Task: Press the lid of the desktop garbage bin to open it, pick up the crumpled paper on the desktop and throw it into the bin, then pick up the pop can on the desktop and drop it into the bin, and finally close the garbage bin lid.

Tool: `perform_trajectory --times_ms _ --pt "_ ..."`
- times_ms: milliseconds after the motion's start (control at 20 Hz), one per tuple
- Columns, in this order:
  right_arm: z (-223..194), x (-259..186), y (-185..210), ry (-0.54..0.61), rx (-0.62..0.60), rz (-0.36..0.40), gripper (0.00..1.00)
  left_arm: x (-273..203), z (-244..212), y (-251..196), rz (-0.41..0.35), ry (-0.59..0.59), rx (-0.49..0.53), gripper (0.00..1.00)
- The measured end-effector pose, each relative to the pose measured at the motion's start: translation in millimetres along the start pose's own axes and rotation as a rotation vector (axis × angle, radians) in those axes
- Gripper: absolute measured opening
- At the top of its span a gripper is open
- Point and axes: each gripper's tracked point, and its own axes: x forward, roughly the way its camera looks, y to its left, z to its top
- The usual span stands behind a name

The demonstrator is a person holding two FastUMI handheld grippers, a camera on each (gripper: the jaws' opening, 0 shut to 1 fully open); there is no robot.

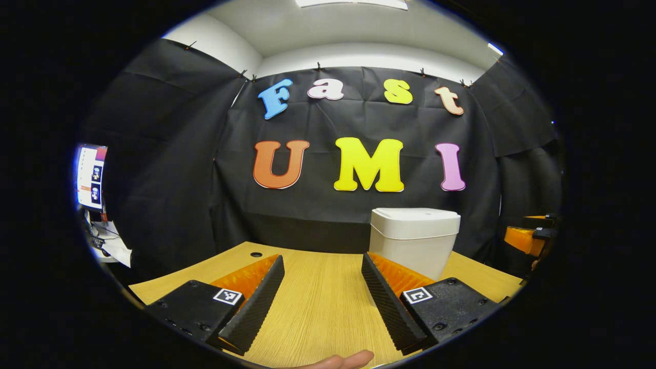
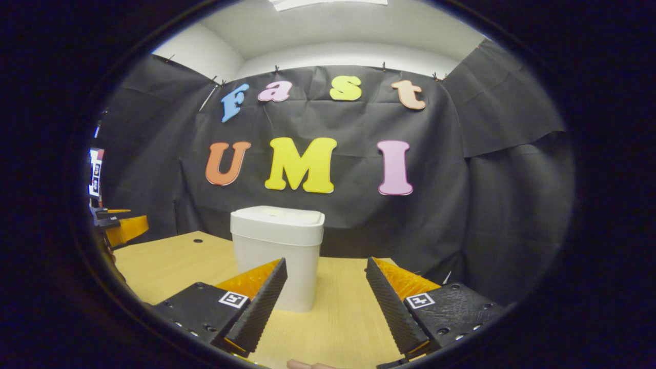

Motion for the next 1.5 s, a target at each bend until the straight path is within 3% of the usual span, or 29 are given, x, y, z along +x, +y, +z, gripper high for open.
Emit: perform_trajectory --times_ms 350,550,900,1500 --pt "-5.2 -0.2 -15.4 -0.011 -0.035 -0.071 0.95 4.5 -9.0 -6.7 0.001 0.025 0.025 0.98" --pt "-17.0 5.4 -12.9 0.002 -0.053 -0.121 0.95 4.1 -14.6 -28.5 -0.036 0.03 0.057 0.98" --pt "-47.8 13.4 21.8 0.075 -0.045 -0.06 0.96 4.7 -19.9 -40.4 -0.045 0.032 0.116 0.98" --pt "-35.4 12.3 13.6 0.049 -0.047 -0.082 0.97 7.9 -22.2 -33.9 -0.034 0.039 0.076 0.98"
